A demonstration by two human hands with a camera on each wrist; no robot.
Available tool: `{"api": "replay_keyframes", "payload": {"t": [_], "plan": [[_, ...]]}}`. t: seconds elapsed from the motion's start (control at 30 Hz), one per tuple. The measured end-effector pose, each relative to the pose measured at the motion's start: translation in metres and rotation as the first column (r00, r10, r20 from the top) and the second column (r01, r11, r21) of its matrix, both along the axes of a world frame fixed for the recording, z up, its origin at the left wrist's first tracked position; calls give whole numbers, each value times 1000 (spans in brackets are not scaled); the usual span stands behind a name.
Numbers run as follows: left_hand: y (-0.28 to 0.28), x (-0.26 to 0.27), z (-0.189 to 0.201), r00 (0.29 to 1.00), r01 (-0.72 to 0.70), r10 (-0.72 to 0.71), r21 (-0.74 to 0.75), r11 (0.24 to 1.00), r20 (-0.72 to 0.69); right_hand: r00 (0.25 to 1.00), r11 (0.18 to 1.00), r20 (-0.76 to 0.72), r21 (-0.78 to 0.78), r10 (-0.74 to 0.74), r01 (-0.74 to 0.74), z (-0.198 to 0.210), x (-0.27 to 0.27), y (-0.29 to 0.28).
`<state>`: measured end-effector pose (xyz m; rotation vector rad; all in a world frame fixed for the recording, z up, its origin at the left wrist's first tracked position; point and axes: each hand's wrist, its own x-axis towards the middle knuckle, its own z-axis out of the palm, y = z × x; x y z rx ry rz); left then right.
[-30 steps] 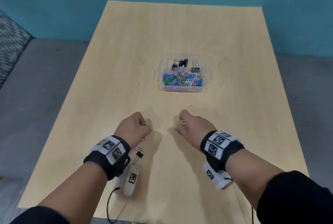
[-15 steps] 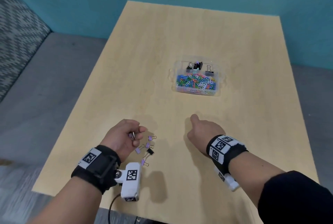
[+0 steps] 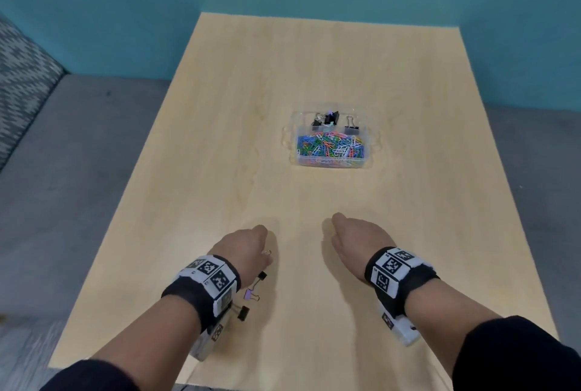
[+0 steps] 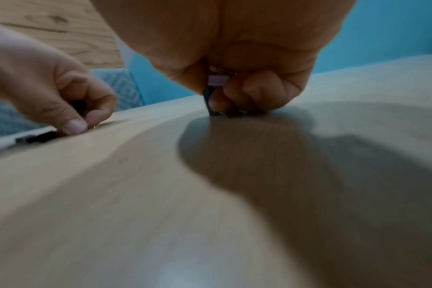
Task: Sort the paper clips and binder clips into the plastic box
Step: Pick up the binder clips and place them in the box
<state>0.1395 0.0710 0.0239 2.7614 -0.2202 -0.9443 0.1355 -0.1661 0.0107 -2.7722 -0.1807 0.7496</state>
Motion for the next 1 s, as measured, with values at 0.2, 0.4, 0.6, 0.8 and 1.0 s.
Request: {"api": "replay_keyframes", "payload": {"t": [0.2, 0.4, 0.6, 0.8, 1.0], "plan": [[-6, 6, 10, 976, -216, 217, -217, 952, -21, 861, 787, -86, 366, -502, 496, -4, -3, -15], [-50, 92, 38, 712, -650, 607, -660, 376, -354, 223, -424, -875, 414, -430, 805, 10, -6, -50], [-113, 208, 53, 912, -192, 320, -422, 886, 258, 371, -22, -740, 461, -561, 887, -2, -18, -69], [-142, 245, 39, 967, -47, 102, -232, 972, 233, 462, 165, -706, 449, -536, 878, -1, -14, -73], [-94, 200, 46, 920, -92, 236, -414, 906, 313, 412, 25, -726, 479, -551, 877, 21, 36, -79]]}}
